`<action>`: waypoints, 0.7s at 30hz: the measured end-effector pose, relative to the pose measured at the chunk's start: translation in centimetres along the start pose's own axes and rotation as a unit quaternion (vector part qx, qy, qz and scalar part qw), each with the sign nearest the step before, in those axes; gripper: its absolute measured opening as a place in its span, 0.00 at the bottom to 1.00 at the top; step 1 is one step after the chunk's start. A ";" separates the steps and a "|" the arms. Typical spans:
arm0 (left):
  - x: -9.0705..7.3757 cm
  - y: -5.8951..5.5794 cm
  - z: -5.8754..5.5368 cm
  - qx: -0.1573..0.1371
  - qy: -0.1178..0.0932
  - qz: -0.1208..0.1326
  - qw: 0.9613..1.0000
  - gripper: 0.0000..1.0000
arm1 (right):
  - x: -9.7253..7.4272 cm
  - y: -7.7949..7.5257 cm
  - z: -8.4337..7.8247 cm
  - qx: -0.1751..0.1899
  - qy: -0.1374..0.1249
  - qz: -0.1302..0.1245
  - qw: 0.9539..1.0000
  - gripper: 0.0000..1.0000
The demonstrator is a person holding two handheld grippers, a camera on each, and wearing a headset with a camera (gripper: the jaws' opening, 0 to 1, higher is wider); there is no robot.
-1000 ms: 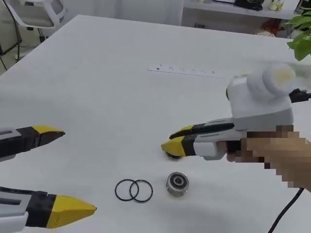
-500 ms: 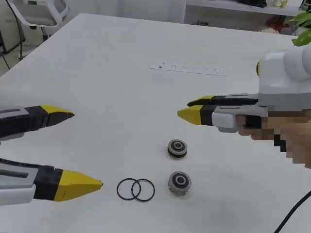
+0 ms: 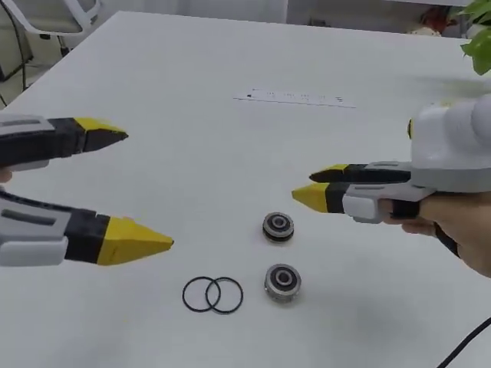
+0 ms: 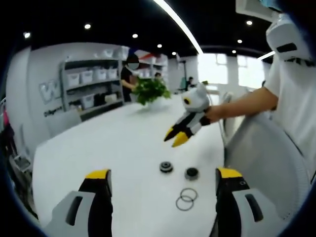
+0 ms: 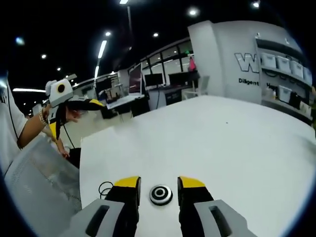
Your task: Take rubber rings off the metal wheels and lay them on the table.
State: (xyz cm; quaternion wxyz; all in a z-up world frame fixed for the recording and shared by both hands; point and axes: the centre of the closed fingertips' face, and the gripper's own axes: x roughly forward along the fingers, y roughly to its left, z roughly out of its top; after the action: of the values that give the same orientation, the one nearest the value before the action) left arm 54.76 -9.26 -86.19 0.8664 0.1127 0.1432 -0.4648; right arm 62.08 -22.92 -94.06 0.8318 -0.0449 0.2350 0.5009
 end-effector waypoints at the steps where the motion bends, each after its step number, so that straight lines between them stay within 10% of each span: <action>1: 0.3 0.2 0.3 0.003 -0.002 0.000 1.000 0.87 | 0.1 -0.1 -0.3 0.001 0.004 -0.001 1.000 0.27; 21: 9.7 -0.9 4.7 0.087 -0.024 -0.055 0.994 0.77 | 0.1 -0.6 -3.8 -0.010 0.057 0.009 0.998 0.25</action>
State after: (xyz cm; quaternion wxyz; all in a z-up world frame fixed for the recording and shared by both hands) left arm 59.74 -18.80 -85.28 0.8298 0.1688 0.0873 -0.5248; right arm 61.34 -24.32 -97.60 0.8121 -0.0797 0.2777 0.5069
